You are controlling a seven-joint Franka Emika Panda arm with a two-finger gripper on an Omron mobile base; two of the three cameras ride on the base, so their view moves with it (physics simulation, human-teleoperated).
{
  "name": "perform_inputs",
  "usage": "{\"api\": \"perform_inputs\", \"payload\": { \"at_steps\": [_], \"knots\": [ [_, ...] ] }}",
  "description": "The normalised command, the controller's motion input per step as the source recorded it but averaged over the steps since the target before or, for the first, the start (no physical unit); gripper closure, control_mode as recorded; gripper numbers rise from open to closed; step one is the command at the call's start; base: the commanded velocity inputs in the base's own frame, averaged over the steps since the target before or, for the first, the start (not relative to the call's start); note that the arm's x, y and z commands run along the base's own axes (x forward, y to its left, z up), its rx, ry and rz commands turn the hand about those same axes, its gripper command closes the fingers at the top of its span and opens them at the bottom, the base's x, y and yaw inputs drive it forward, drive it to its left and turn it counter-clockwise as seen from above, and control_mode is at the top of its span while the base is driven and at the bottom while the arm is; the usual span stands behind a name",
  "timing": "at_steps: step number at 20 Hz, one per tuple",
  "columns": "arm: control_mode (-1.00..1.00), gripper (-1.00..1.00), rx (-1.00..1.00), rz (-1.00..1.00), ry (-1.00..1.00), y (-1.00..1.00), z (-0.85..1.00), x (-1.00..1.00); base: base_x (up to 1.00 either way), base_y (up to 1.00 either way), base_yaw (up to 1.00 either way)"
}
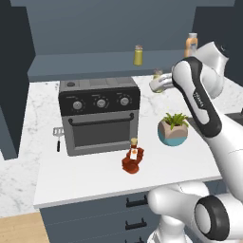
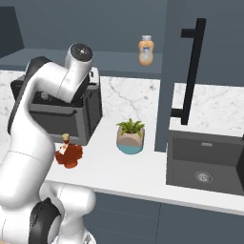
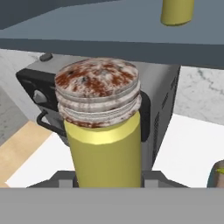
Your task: Put the shaker and condiment bottle from the counter next to their counterparts in the cabinet.
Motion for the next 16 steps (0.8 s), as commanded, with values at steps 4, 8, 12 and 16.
{"api": "perform_inputs", "payload": {
  "at_steps": [4,8,12,16],
  "knots": [
    [-1.0,1.0,-0.02,0.0,0.0,0.14,0.29,0.3,0.0,0.0,0.0],
    [-1.0,1.0,-0.05,-0.04,-0.03,0.18,0.26,0.31,0.0,0.0,0.0],
    [-1.0,1.0,-0.07,-0.04,-0.1,0.34,0.34,0.21,0.0,0.0,0.0],
    [-1.0,1.0,-0.07,-0.07,-0.09,0.29,0.26,0.18,0.0,0.0,0.0]
  ]
}}
